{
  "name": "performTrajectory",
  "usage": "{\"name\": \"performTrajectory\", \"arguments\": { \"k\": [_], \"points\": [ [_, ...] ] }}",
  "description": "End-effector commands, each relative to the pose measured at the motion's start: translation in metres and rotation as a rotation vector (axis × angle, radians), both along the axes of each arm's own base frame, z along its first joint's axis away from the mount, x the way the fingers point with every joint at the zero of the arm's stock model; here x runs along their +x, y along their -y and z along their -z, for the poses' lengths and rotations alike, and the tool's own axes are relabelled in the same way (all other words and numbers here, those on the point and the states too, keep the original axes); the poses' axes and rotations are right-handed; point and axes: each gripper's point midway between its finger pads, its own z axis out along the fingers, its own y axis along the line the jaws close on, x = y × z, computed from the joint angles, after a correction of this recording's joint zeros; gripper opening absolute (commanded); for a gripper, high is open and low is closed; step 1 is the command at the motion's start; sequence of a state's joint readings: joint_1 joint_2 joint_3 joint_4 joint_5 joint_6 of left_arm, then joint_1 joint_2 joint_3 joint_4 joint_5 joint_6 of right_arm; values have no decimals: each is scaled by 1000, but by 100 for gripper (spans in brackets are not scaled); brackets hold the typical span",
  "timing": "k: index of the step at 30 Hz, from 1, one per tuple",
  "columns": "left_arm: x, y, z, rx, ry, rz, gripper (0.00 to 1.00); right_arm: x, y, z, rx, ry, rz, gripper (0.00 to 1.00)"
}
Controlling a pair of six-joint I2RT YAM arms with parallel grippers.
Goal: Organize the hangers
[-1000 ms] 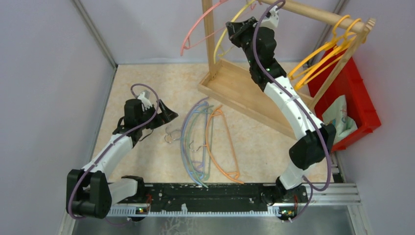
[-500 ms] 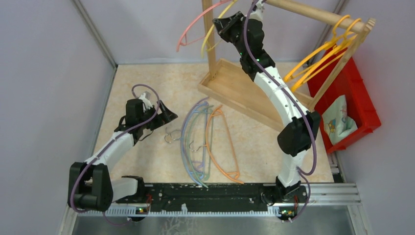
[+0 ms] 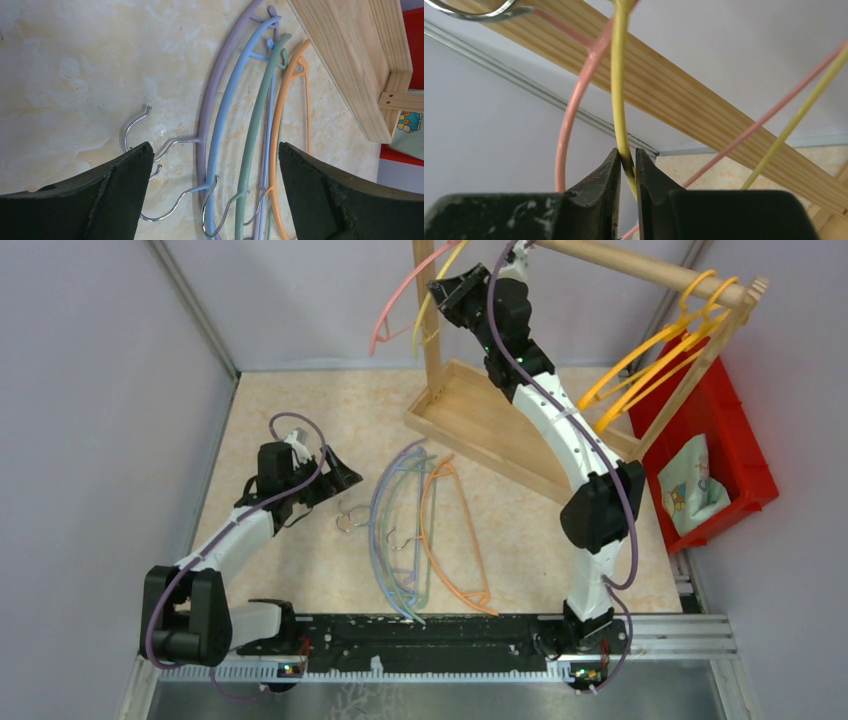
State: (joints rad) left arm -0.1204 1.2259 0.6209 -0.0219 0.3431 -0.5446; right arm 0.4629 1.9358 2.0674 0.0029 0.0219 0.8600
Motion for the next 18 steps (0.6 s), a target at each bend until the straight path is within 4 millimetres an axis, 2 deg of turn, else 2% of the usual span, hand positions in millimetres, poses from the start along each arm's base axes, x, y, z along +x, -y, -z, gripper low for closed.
{"name": "performTrajectory", "arguments": {
  "k": [1,4,8,10,12,14,18],
  "points": [
    [9,-1,-12,-4,42,1,100,-4,15,38,-19,-142,42,21],
    [8,0,-13,-9,43,4,100,-12,23,30,-24,-130,63,41],
    [8,1,-15,-11,48,11,100,-27,36,18,-34,-104,89,49],
    [7,1,-15,-13,49,13,100,-36,43,13,-38,-95,99,61],
    [7,2,-16,-17,52,19,100,-46,49,9,-48,-84,105,69],
    [6,3,-17,-20,52,24,100,-66,59,-8,-44,-51,113,72],
    [4,4,-14,-19,49,32,100,-91,72,-14,-70,-39,121,74]
  ]
}}
